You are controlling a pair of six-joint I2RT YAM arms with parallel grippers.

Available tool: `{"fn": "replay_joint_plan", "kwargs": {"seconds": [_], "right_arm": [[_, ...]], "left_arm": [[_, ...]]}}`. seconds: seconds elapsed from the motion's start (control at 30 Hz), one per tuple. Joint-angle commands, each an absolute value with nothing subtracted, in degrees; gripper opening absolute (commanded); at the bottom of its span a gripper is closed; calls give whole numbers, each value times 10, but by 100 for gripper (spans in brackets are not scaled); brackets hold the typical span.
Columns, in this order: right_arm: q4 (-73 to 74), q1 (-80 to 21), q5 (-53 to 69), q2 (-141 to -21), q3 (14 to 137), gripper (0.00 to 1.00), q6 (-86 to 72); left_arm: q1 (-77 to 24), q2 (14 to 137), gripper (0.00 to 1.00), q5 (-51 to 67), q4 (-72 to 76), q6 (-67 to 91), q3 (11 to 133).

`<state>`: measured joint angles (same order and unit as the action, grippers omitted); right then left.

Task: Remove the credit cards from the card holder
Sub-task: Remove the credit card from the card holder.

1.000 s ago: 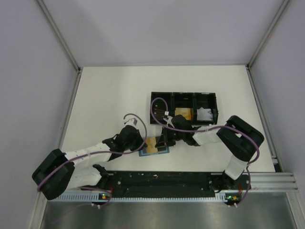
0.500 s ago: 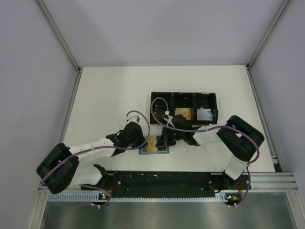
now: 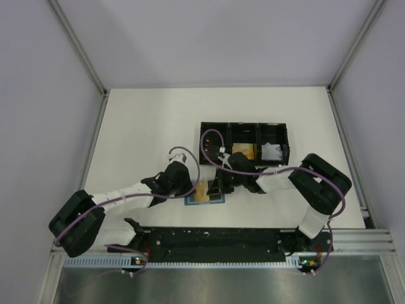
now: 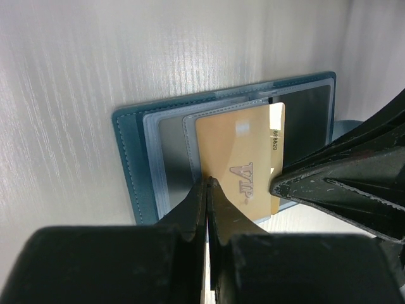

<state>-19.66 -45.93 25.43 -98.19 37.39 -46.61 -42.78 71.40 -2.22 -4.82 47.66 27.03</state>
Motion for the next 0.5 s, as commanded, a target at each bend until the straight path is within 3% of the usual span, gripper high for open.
{"fn": "replay_joint_plan", "kwargs": {"seconds": [0.0, 0.47], "right_arm": [[-150, -446, 203, -956, 371, 0, -441], [-122, -438, 194, -942, 371, 0, -427]], "left_arm": [[-425, 729, 0, -54, -116, 450, 268], [-425, 737, 0, -50, -122, 438, 274]]}}
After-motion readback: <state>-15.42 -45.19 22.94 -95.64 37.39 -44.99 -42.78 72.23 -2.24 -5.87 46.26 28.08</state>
